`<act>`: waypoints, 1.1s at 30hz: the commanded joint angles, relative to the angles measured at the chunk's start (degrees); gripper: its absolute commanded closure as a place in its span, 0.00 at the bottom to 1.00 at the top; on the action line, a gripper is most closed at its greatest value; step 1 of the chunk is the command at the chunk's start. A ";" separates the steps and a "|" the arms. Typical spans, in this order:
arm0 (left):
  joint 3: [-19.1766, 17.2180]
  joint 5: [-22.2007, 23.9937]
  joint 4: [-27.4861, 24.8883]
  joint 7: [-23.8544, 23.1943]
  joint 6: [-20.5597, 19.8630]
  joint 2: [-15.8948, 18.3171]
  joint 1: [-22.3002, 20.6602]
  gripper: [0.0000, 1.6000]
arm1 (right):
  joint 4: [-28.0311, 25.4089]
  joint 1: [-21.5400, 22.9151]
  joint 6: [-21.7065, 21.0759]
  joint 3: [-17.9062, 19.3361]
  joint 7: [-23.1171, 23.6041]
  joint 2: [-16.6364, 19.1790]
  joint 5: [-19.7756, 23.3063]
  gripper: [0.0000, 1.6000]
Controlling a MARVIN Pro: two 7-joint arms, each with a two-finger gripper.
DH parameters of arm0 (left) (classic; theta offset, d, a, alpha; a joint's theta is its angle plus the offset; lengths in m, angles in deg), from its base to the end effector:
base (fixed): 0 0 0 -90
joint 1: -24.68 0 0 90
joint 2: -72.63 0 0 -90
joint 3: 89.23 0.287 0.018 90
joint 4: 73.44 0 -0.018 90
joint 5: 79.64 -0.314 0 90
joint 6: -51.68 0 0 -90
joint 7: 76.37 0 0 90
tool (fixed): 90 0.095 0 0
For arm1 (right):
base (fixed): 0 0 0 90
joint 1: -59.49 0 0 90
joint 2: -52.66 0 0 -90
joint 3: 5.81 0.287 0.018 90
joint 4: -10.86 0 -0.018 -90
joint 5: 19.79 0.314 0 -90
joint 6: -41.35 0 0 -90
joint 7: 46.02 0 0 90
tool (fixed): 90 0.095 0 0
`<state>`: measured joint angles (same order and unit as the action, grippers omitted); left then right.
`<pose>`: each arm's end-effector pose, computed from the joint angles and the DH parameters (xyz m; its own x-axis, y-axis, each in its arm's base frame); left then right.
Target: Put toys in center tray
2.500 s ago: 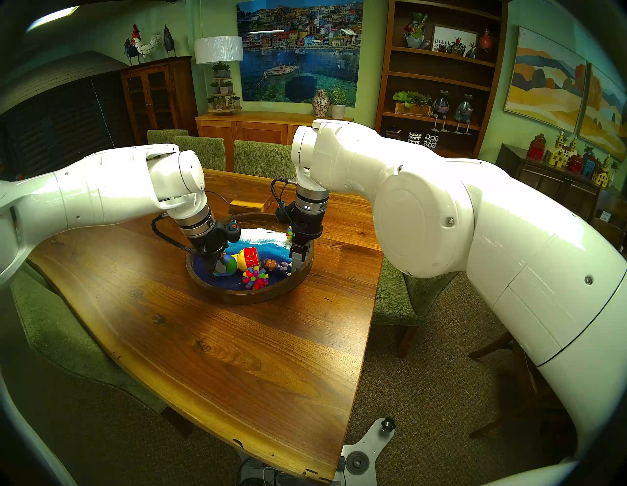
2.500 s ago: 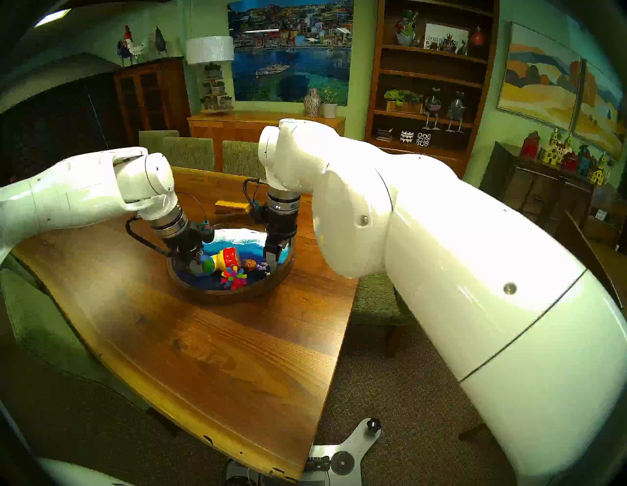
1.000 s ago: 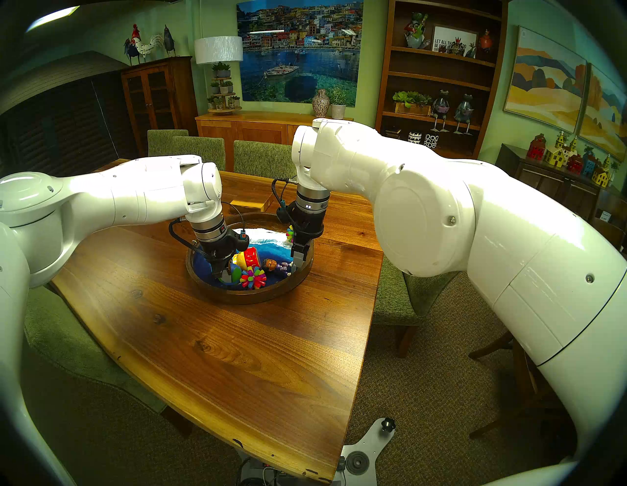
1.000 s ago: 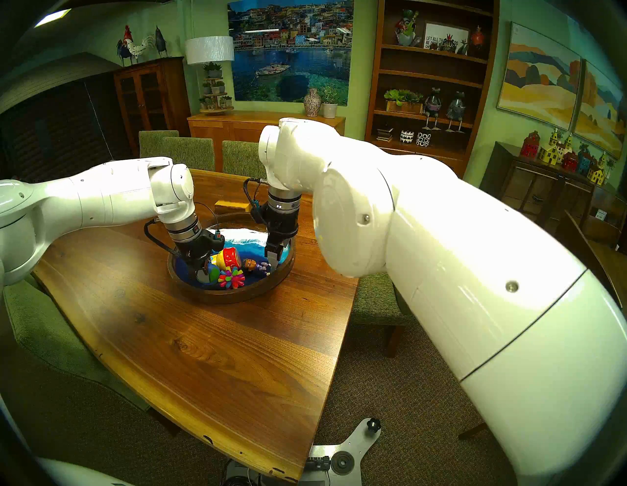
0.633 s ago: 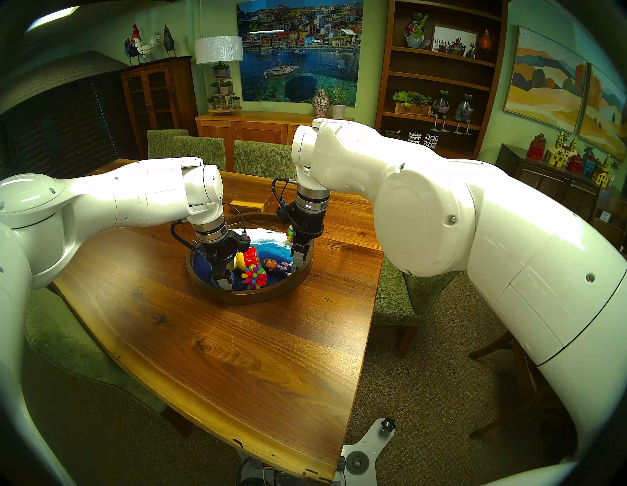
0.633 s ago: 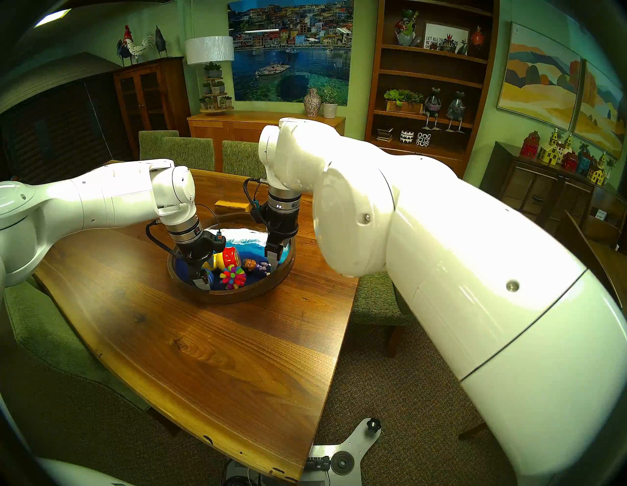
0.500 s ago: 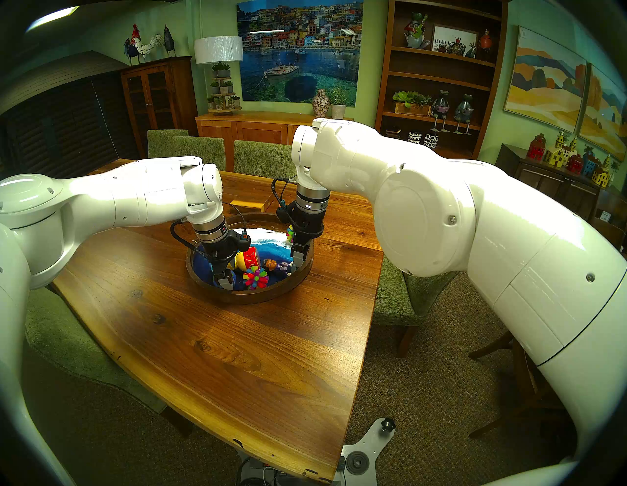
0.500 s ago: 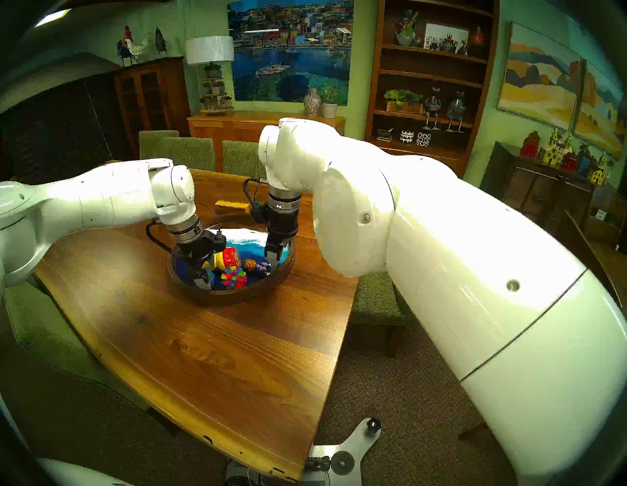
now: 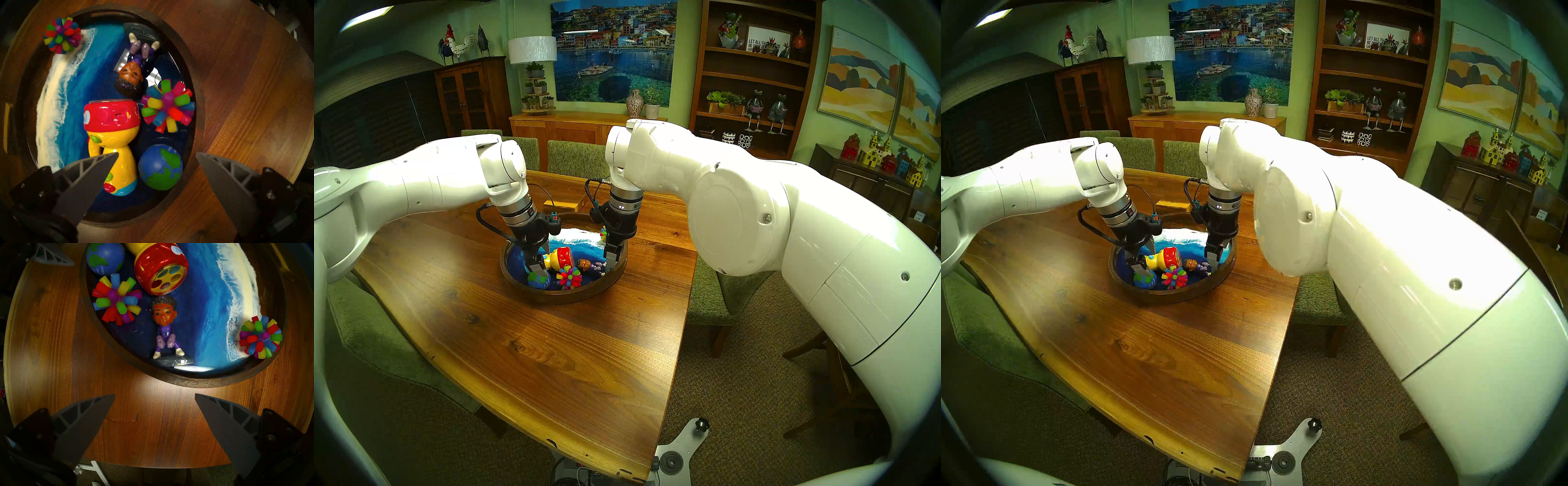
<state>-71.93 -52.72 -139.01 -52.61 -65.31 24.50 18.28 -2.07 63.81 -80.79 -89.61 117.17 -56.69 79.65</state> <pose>0.5320 0.0631 -0.1233 0.1346 -0.9743 0.1807 -0.9801 -0.1577 -0.1206 0.5700 0.2159 -0.1221 0.2353 0.9639 0.1245 0.9702 -0.2405 0.0290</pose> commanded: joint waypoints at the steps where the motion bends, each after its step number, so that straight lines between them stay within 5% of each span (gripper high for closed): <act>1: -2.48 -1.20 -4.10 -1.69 -1.33 5.58 -5.44 0.00 | 0.91 2.21 -0.01 0.16 2.47 0.23 0.04 0.00; 21: 1.05 -5.48 -14.70 -6.95 -5.75 19.66 -12.28 0.00 | 0.72 2.31 -0.09 0.95 2.42 0.34 -0.55 0.00; 33: 0.29 -7.55 -24.72 -5.00 -8.95 27.20 -13.25 0.00 | 0.96 2.38 -0.13 1.12 3.65 0.38 -1.24 0.00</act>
